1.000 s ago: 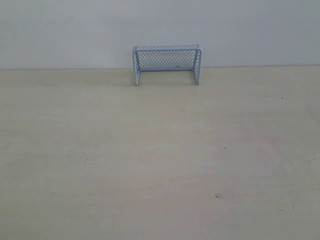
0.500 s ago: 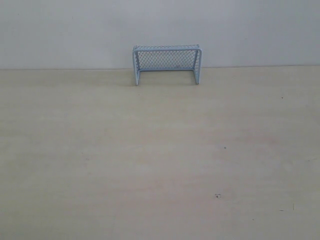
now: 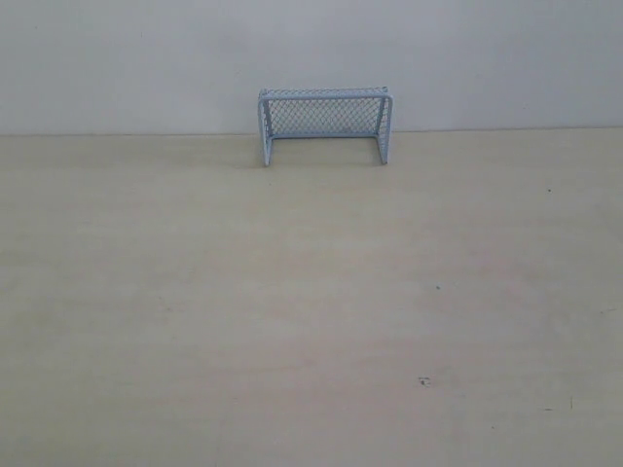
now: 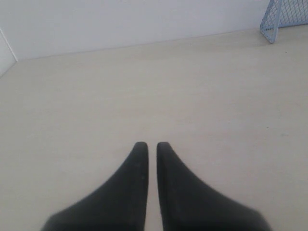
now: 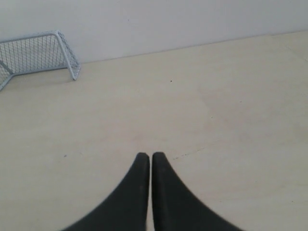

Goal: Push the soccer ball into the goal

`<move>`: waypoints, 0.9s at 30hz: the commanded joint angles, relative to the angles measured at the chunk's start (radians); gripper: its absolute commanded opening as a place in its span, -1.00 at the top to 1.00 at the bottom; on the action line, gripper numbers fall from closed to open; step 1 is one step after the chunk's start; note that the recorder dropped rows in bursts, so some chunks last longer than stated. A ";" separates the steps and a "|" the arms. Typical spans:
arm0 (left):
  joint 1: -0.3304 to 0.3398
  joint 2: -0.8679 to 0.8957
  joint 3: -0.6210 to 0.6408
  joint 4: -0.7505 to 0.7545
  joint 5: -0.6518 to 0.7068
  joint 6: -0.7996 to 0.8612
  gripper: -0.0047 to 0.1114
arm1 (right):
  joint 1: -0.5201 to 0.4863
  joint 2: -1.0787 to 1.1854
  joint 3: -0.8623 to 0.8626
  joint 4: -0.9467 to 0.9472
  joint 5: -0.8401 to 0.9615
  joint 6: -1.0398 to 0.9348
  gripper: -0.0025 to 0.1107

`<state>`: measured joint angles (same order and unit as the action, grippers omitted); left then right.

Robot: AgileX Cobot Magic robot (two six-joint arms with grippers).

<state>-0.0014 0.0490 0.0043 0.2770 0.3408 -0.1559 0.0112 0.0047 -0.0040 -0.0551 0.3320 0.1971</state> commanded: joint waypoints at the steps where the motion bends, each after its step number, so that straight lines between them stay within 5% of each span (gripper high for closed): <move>1: -0.008 0.005 -0.004 0.000 -0.003 -0.009 0.81 | -0.002 -0.005 0.004 -0.002 0.008 -0.072 0.96; 27: -0.008 0.005 -0.004 0.000 -0.003 -0.009 0.81 | -0.002 -0.005 0.004 0.110 0.017 -0.210 0.96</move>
<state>-0.0014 0.0490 0.0043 0.2770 0.3408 -0.1559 0.0112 0.0047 -0.0040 0.0053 0.3532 0.0362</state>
